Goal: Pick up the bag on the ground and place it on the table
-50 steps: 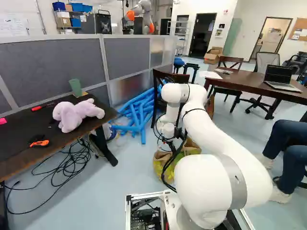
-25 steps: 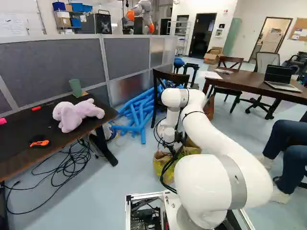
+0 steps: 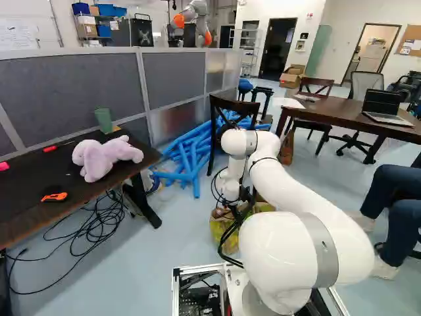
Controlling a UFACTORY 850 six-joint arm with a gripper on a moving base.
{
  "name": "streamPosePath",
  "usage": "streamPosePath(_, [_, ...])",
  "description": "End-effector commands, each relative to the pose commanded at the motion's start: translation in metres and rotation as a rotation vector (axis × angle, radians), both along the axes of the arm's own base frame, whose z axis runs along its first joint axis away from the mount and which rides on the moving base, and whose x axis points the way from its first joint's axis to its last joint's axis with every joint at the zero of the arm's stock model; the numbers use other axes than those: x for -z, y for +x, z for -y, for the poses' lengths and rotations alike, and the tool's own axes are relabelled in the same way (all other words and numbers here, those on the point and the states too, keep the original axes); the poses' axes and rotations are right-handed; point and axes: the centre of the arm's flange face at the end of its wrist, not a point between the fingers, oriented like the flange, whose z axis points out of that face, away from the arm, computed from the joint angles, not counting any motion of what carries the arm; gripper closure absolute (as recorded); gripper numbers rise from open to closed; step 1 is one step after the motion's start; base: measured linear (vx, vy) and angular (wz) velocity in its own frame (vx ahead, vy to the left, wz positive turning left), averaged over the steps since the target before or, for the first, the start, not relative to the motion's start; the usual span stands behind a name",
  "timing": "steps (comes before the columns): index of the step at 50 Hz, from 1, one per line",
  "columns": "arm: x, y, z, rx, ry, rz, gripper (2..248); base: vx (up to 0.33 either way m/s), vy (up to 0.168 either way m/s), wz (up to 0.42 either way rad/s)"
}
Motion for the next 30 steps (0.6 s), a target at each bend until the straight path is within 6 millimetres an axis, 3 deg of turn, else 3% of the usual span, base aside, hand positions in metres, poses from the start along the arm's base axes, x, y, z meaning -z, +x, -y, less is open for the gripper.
streamPosePath(11, [0.0055,-0.0002,0.0,0.0,0.0,0.0,15,0.0,0.0,0.0])
streamPosePath(12, [0.0056,-0.0002,0.0,0.0,0.0,0.0,53,0.0,0.0,0.0])
streamPosePath(16, [0.0059,-0.0003,0.0,0.0,0.0,0.0,53,0.0,0.0,0.0])
streamPosePath(17, [0.0059,-0.0003,0.0,0.0,0.0,0.0,90,0.0,0.0,0.0])
streamPosePath(22, [0.0059,-0.0003,0.0,0.0,0.0,0.0,90,0.0,0.0,0.0])
streamPosePath(23, [0.0059,-0.0003,0.0,0.0,0.0,0.0,127,0.0,0.0,0.0])
streamPosePath(27, [0.0059,-0.0003,0.0,0.0,0.0,0.0,127,0.0,0.0,0.0])
streamPosePath(28, [0.0059,-0.0003,0.0,0.0,0.0,0.0,163,0.0,0.0,0.0])
streamPosePath(30, [0.0059,-0.0003,0.0,0.0,0.0,0.0,163,0.0,0.0,0.0])
